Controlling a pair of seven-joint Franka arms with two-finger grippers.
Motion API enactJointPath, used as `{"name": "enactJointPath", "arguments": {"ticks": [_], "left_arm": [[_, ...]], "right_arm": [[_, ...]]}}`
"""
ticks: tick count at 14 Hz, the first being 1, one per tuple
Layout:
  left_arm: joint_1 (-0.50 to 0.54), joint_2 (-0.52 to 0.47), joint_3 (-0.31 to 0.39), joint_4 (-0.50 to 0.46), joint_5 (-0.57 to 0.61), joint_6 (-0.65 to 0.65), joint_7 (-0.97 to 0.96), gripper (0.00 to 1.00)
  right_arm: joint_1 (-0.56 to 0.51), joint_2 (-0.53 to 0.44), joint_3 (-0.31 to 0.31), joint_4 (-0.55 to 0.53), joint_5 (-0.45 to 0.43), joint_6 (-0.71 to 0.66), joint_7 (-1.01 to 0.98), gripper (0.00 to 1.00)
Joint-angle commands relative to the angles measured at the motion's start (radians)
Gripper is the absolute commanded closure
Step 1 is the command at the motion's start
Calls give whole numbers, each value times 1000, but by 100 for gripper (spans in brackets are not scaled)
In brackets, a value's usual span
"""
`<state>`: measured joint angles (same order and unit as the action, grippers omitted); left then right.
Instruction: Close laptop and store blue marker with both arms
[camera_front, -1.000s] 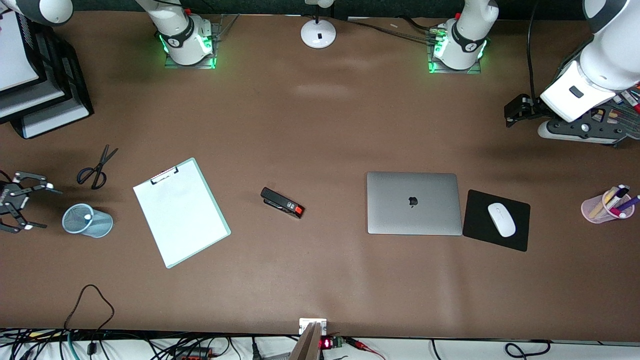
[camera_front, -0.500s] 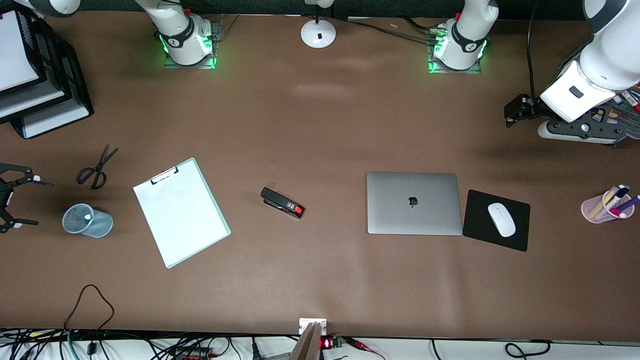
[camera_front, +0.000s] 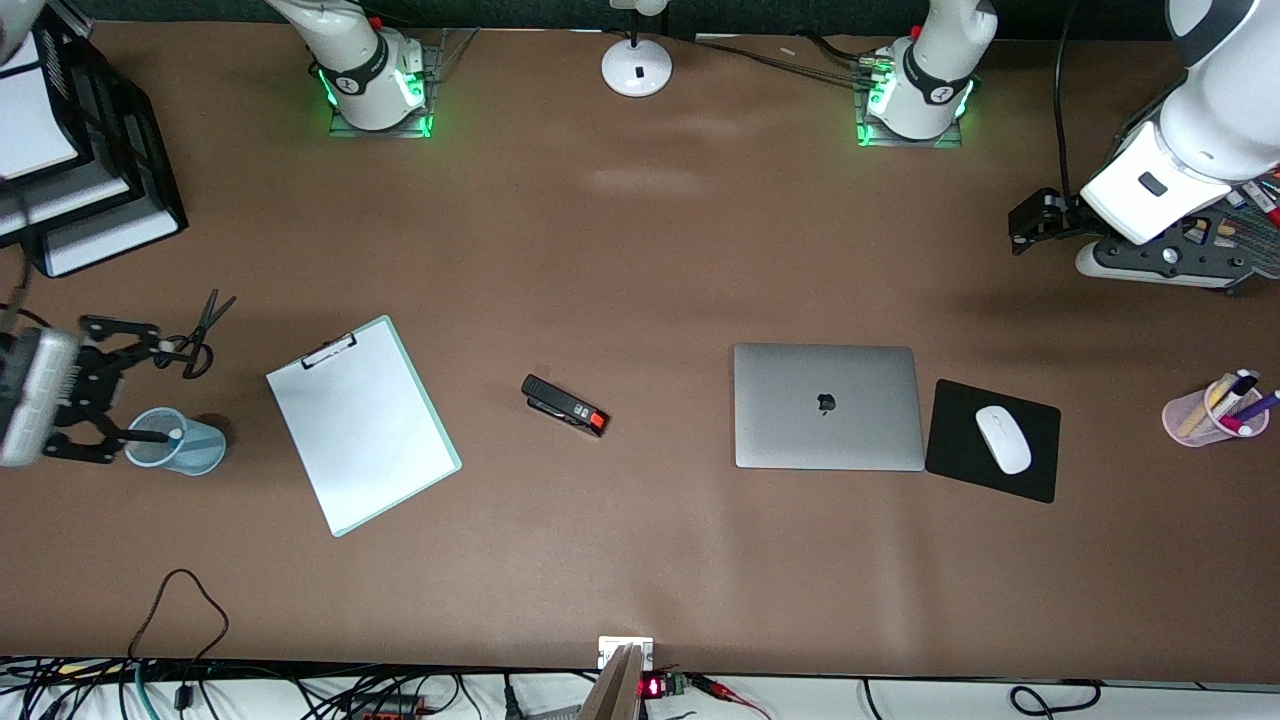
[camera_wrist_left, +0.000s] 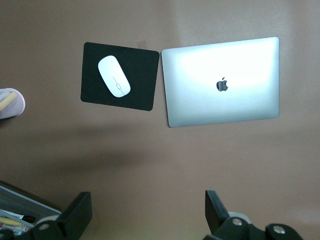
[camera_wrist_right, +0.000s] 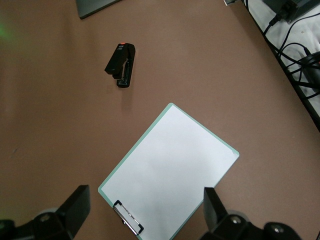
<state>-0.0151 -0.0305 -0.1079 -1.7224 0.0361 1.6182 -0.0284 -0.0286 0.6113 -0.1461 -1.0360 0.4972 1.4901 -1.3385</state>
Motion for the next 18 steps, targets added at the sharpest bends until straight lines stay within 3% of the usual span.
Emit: {"name": "enactJointPath", "arguments": {"ticks": [1, 8, 12, 15, 18], "left_arm": [[-2, 17, 2, 35, -21, -24, -1, 0], [0, 17, 2, 35, -21, -26, -2, 0], [0, 17, 2, 35, -21, -26, -4, 0], [0, 17, 2, 35, -21, -26, -2, 0], [0, 17, 2, 35, -21, -26, -2, 0]], "right_arm": [[41, -5, -4, -31, -43, 24, 164, 0], [180, -145, -4, -278, -294, 107, 824, 0], [185, -191, -6, -369, -351, 81, 1126, 0], [170, -243, -6, -386, -397, -20, 1362, 0], [167, -347, -3, -386, -540, -51, 1394, 0]]}}
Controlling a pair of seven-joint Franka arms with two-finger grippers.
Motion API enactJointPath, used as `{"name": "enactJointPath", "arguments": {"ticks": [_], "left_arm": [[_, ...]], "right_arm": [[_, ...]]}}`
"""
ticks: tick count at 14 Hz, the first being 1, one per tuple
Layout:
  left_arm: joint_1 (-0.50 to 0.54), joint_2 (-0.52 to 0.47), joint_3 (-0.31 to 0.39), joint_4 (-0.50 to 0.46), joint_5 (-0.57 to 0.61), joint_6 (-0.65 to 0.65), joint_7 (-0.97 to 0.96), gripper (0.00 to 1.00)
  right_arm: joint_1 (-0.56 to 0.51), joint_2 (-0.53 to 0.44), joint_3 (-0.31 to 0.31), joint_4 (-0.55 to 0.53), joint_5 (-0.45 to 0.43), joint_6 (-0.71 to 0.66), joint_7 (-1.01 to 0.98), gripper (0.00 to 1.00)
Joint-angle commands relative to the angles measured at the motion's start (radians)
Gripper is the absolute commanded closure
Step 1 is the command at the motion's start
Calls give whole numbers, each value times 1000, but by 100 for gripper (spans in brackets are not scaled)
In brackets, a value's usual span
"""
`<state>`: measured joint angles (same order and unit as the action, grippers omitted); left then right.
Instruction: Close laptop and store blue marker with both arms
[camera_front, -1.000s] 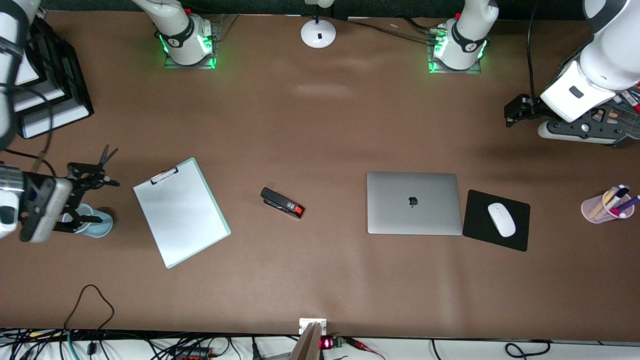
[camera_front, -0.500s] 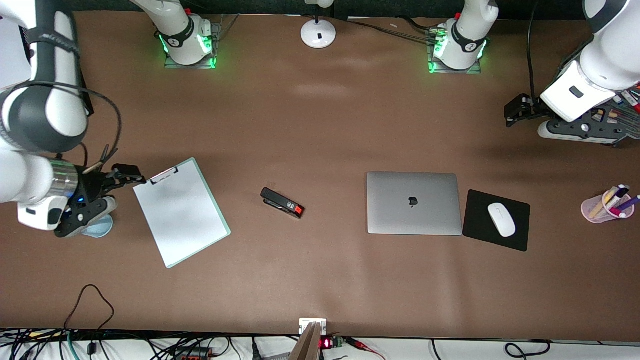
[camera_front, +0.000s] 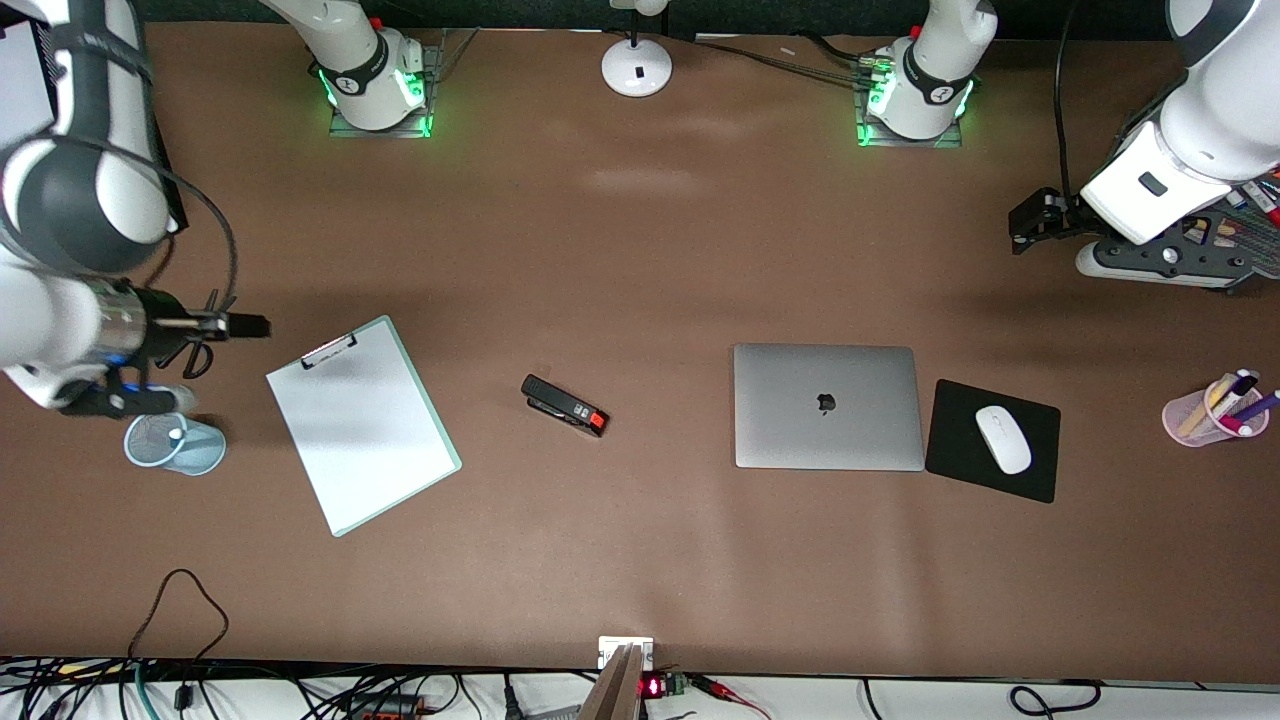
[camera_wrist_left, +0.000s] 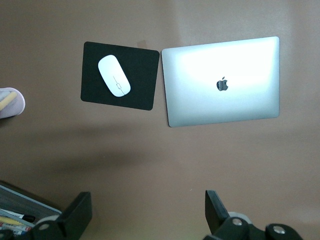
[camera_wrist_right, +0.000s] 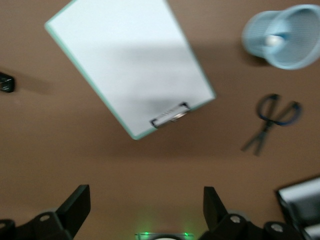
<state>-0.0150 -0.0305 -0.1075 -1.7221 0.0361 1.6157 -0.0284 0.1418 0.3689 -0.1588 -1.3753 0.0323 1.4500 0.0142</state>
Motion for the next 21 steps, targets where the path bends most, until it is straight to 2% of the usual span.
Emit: {"name": "enactJointPath", "arguments": {"ticks": [1, 2, 5, 7, 10, 13, 16, 21], "left_arm": [[0, 17, 2, 35, -21, -23, -4, 0], [0, 17, 2, 35, -21, -23, -2, 0], [1, 17, 2, 35, -21, -23, 2, 0], [1, 17, 2, 33, -21, -25, 1, 0], [1, 17, 2, 35, -21, -34, 2, 0], [1, 17, 2, 35, -21, -34, 2, 0], [3, 17, 2, 35, -21, -34, 2, 0], [3, 17, 2, 35, -21, -34, 2, 0]], "right_arm": [[-22, -134, 10, -47, -96, -5, 42, 0], [-71, -142, 18, -44, -86, 4, 38, 0], [-178, -145, 91, -28, -84, 76, -34, 0], [-217, -146, 119, -28, -59, 84, -37, 0], [-208, -180, 120, -74, -45, 118, -39, 0], [-200, -264, 120, -197, -46, 176, -65, 0], [-202, -330, 120, -258, -43, 170, -51, 0], [-200, -364, 120, -262, -43, 147, -54, 0]]}}
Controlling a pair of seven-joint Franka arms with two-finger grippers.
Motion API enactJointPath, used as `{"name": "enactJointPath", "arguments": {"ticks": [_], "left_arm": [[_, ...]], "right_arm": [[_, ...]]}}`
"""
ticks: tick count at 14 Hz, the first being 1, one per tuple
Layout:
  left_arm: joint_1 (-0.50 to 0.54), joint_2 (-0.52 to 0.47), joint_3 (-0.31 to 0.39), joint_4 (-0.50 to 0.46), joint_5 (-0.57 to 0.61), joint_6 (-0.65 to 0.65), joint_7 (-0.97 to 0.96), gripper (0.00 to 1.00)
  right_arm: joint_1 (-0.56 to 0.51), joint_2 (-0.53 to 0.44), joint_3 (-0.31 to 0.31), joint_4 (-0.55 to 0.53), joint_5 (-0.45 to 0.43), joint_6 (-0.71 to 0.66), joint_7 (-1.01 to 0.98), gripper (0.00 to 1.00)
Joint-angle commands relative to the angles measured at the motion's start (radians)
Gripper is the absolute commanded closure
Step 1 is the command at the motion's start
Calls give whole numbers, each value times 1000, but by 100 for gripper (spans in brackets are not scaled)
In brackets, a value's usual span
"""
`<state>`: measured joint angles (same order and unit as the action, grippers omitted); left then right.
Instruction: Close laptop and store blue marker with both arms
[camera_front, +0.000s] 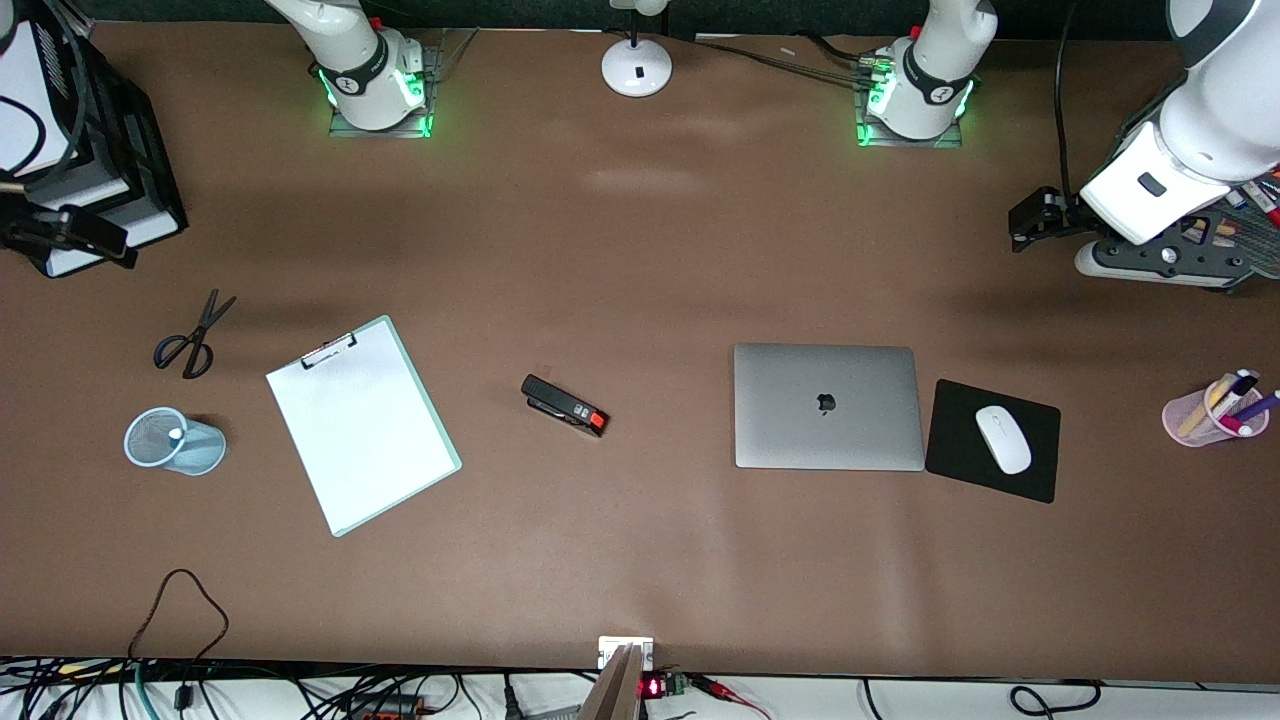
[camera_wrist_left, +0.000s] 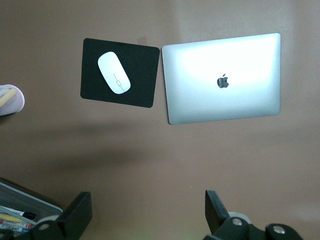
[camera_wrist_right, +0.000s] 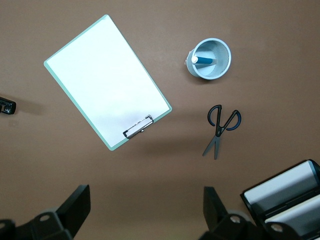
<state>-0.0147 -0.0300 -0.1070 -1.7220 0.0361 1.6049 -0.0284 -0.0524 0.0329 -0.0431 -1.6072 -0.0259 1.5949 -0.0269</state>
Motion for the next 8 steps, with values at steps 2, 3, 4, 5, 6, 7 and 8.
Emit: {"name": "enactJointPath", "arguments": {"ticks": [2, 3, 4, 5, 6, 7, 8], "left_arm": [[2, 16, 1, 35, -21, -23, 2, 0], [2, 16, 1, 35, -21, -23, 2, 0], [2, 16, 1, 35, -21, -23, 2, 0], [2, 16, 1, 35, -21, -23, 2, 0], [2, 16, 1, 35, -21, -25, 2, 0], [2, 16, 1, 35, -21, -23, 2, 0], [2, 16, 1, 35, -21, -23, 2, 0]], "right_arm": [[-7, -30, 5, -22, 15, -32, -22, 0], [-7, -27, 3, -10, 15, -41, -22, 0], [-7, -27, 5, -8, 15, -41, -21, 0], [-7, -27, 5, -7, 15, -41, -13, 0], [-7, -25, 5, -7, 15, -39, -13, 0], [-7, -24, 5, -7, 15, -38, -11, 0], [-7, -22, 5, -7, 15, -33, -10, 0]]}}
